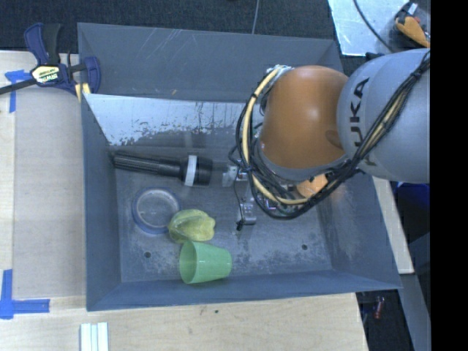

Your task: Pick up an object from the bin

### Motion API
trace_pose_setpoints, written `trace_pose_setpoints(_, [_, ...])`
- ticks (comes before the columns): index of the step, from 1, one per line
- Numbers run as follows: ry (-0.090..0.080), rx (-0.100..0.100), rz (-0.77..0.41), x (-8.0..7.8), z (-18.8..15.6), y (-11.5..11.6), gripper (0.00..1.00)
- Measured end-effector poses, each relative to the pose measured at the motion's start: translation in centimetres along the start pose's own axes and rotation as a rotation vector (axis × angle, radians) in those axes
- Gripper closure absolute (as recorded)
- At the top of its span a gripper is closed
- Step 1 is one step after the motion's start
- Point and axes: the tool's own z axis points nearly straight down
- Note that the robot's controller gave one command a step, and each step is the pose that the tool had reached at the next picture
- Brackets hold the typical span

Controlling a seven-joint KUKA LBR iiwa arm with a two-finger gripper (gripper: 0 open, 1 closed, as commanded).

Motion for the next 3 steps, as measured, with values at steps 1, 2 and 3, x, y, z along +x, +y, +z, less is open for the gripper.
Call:
trace_pose_setpoints(1, [0.000, 0.000, 0.000, 0.0, 0.0, 0.0, 0.00])
trace_pose_setpoints(2, [-0.004, 0.000, -0.192, -3.6, 8.4, 1.5, 0.00])
trace_pose_setpoints(3, [-0.010, -0.003, -0.097, -1.5, 6.6, 6.3, 0.00])
